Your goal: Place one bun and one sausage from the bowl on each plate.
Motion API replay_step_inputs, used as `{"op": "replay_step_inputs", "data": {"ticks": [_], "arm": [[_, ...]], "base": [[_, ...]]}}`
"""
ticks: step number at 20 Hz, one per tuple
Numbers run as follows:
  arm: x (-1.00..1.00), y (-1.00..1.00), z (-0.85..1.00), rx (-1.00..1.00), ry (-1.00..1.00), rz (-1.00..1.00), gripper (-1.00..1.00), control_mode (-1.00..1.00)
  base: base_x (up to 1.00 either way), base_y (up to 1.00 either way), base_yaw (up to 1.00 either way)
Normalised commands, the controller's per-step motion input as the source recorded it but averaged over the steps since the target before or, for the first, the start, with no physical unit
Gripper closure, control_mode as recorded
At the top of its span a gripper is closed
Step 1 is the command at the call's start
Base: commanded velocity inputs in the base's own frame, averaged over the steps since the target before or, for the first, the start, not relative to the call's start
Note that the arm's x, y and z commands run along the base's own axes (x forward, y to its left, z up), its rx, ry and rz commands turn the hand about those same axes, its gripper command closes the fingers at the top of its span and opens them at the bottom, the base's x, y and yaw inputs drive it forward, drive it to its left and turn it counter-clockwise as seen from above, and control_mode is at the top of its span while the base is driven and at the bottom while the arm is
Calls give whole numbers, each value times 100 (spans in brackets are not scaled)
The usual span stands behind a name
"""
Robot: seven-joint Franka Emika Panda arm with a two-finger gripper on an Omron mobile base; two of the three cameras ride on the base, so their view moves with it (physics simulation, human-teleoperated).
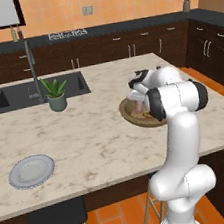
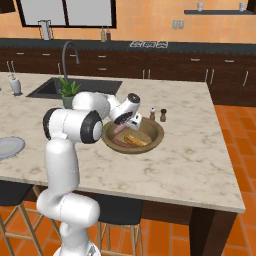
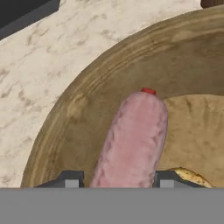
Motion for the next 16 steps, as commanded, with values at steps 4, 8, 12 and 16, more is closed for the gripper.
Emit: {"op": "replay_step_inputs", "data": {"ticks": [4, 8, 12, 16], "arm": [[-84, 2, 99, -21, 24, 0, 100, -100], [-100, 26, 71, -31, 31, 0, 100, -100], [-100, 44, 66, -16, 19, 0, 100, -100], [-100, 44, 11, -2, 1, 1, 100, -100]], "base": [[0, 0, 0], [0, 0, 0], [0, 0, 0], [0, 0, 0]]}}
